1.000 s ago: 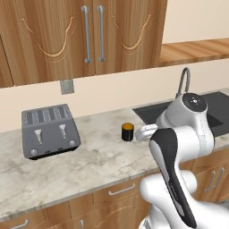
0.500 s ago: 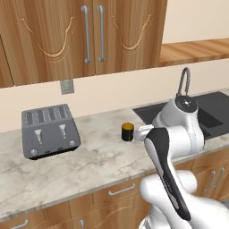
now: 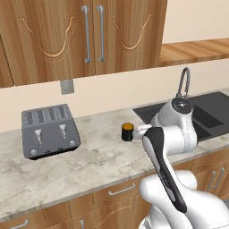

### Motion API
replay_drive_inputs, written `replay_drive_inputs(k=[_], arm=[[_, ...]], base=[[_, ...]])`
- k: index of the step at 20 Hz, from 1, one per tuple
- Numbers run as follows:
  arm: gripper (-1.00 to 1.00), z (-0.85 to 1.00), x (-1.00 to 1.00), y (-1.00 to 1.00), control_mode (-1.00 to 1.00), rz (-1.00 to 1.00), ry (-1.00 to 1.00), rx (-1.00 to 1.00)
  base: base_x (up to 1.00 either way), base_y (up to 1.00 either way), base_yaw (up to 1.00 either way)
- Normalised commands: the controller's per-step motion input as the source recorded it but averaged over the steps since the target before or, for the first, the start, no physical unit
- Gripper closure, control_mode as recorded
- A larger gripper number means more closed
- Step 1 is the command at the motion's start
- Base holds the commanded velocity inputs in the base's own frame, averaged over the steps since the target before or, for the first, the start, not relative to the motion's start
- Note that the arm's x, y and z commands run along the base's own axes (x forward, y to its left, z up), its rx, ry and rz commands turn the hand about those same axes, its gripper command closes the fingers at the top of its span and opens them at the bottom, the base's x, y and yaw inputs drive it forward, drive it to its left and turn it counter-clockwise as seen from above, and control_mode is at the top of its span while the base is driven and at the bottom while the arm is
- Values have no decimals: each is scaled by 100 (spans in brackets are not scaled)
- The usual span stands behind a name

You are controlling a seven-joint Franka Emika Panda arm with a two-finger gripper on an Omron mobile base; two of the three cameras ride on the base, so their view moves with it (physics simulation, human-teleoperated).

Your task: Clear the mugs and bowl far away from the sink.

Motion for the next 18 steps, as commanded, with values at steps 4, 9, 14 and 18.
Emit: replay_drive_inputs(k=[4, 9, 14, 18], arm=[[-100, -14, 59, 0, -100, 0, 0, 0], [-100, -25, 28, -2, -100, 0, 4, 0], [-100, -43, 29, 0, -100, 0, 11, 0], [-100, -31, 30, 0, -100, 0, 4, 0]], base=[[0, 0, 0], [0, 0, 0], [0, 0, 0], [0, 0, 0]])
